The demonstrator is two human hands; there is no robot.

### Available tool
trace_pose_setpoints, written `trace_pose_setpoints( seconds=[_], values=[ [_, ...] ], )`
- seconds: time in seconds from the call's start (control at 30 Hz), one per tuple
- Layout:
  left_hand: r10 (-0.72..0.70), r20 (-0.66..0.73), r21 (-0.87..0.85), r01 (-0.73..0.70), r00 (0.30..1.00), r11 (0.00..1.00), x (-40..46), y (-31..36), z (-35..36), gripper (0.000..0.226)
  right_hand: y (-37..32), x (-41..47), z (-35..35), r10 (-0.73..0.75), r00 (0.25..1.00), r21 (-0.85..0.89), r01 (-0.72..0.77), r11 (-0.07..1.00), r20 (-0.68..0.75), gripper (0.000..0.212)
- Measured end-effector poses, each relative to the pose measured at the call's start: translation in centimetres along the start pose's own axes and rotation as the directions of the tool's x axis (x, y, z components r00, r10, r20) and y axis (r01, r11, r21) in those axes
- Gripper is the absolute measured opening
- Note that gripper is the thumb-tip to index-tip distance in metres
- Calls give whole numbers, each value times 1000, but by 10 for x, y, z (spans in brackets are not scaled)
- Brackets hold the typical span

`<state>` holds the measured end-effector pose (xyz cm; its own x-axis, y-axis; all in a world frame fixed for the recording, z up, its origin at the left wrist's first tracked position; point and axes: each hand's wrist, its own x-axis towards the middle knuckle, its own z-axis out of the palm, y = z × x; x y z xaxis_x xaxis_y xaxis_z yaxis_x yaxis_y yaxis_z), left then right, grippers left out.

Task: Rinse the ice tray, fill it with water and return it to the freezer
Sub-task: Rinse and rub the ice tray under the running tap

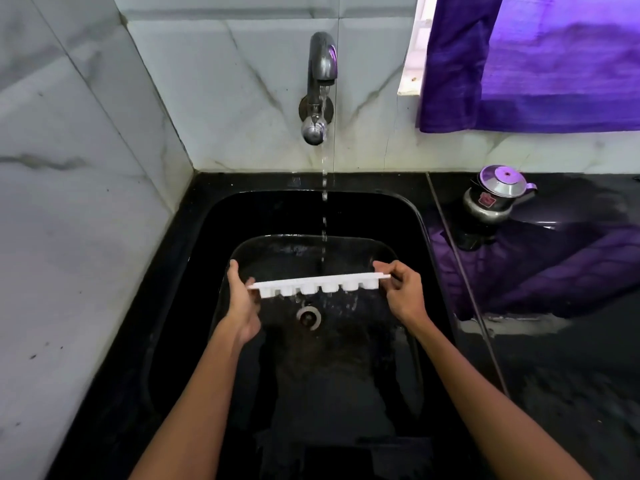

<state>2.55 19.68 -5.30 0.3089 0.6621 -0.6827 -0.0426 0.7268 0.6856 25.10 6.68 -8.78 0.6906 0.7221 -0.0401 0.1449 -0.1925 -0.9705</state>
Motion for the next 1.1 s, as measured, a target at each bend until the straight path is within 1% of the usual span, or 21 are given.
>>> trace_pose_setpoints(
  seconds=[0.07,0.1,0.17,0.2,0.27,0.3,0.37,0.43,0.5,0.57,0.6,0.67,0.73,0.77,0.8,0.87,0.93,1.0,1.1],
  values=[
    [-45,0,0,45,999,999,-2,-6,-8,81,10,-8,-3,2,1000,-28,-1,1000,10,49],
    [-66,6,7,66,998,998,-2,-10,-11,78,14,-13,-5,15,1000,-43,-14,999,24,50],
    [-103,18,63,102,994,993,-3,-19,-15,67,22,-21,-10,14,998,-67,-10,998,60,45],
    [-113,-3,88,113,994,990,-3,-22,-16,59,27,-25,-11,3,997,-78,3,997,74,43],
    [-117,-82,69,123,990,990,-3,-29,-16,41,33,-28,-13,-20,996,-103,29,994,88,43],
    [-108,-119,45,114,987,992,-3,-32,-16,36,33,-29,-13,-32,995,-114,42,993,90,43],
    [-73,-180,-14,72,981,997,-7,-30,-10,35,26,-26,-11,-86,992,-140,98,985,91,44],
    [-28,-243,-68,12,970,998,-8,-24,-6,35,13,-19,-10,-178,978,-177,196,964,113,44],
    [24,-285,-97,-53,958,994,-11,-12,-3,29,-5,-9,-11,-268,953,-200,293,935,143,42],
    [79,-292,-94,-111,953,989,-17,2,-1,20,-27,1,-10,-371,910,-256,410,876,186,38],
    [107,-294,-87,-138,950,987,-21,9,-1,20,-38,7,-10,-413,883,-289,464,837,222,37],
    [175,-309,-68,-205,935,976,-27,21,-1,23,-57,17,-11,-447,838,-352,540,765,314,35],
    [269,-345,-15,-292,899,956,-32,32,-2,25,-72,26,-12,-436,826,-395,557,731,357,41],
    [317,-359,11,-336,878,942,-34,37,-1,25,-79,32,-11,-439,832,-393,549,738,338,44],
    [359,-368,33,-373,858,927,-36,41,-1,24,-85,36,-9,-444,842,-368,535,761,307,43],
    [414,-380,61,-424,827,903,-37,47,1,23,-99,43,-2,-427,860,-314,503,805,282,33],
    [436,-395,72,-446,809,892,-36,49,3,22,-109,48,11,-361,870,-346,471,812,336,29],
    [434,-414,60,-451,801,890,-34,49,6,20,-111,54,23,-306,868,-431,467,772,391,36],
    [434,-443,51,-461,784,886,-30,51,10,18,-110,64,39,-288,875,-509,464,725,389,37]
  ],
)
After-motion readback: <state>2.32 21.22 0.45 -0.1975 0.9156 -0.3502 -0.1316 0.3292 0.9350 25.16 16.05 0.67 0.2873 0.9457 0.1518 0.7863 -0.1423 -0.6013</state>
